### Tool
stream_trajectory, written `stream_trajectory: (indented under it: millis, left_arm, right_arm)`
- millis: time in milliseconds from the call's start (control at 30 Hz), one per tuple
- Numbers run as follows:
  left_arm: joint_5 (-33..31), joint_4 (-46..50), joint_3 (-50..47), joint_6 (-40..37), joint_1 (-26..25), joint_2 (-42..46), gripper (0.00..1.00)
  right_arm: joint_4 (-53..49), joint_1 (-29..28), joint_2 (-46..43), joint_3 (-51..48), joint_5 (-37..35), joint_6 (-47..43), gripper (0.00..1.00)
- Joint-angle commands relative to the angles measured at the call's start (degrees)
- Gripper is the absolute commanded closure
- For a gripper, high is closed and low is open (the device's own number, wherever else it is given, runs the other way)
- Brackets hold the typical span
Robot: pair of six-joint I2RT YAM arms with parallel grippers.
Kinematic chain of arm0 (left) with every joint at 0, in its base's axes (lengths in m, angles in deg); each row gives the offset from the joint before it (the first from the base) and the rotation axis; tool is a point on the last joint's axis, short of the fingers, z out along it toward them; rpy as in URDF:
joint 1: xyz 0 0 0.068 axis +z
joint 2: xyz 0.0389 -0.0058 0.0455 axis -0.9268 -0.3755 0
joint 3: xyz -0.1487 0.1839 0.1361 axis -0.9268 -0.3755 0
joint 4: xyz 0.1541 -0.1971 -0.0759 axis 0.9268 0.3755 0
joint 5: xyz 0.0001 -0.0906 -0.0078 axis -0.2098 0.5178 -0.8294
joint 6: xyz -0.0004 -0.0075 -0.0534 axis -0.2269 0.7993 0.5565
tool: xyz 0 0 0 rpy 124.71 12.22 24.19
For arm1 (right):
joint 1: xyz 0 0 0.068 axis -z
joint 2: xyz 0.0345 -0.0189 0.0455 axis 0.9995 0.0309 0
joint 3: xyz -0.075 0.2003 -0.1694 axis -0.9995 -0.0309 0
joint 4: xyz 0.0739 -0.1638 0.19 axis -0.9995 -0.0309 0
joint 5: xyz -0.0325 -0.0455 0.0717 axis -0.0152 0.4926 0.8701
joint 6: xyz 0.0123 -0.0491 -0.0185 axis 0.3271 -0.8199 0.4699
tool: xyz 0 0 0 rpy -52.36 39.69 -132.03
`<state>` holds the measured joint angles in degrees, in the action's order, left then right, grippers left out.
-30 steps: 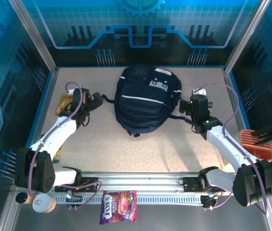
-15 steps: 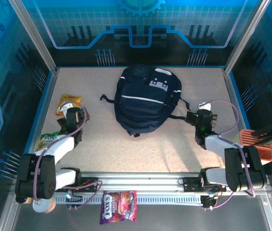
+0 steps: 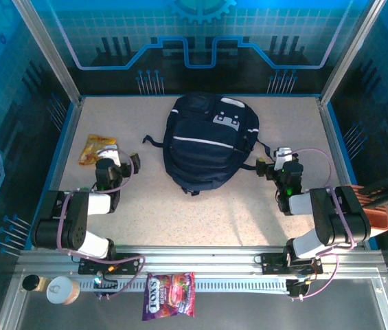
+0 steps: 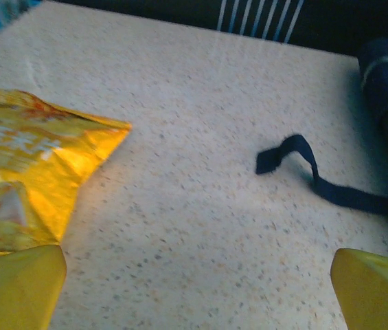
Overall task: Pack the student bag
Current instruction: Reset both arms
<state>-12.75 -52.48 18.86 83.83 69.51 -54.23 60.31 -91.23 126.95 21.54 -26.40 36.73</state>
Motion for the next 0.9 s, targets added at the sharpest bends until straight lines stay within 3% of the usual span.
stream_trajectory:
  millis: [0,167,267,400,867]
  left_arm:
    - [4.3,-3.1,2.8,-2.0,0.6,-2.7,0.01]
    - [3.9,-3.1,3.1,-3.1,-0.1,-3.4,0.01]
    - [0.1,-3.2,3.2,-5.1,-2.4,-3.8,0.01]
    - [4.4,-3.5,3.2,-6.3,-2.5,-3.8,0.01]
    - [3.5,-2.5,3.8,-5.4,-2.0,-4.0,0.01]
  right_arm:
    - [4.0,-0.7,0.8,1.9,0.6,-1.8,0.0]
    - [-1.2,-1.9,1.5,5.0,-3.3,-2.0,0.0]
    - [-1.5,-2.0,1.4,5.1,-3.4,-2.0,0.0]
    - [-1.5,-1.9,1.4,5.1,-3.4,-2.0,0.0]
    - [-1.3,-2.0,1.4,5.0,-3.3,-1.9,0.0]
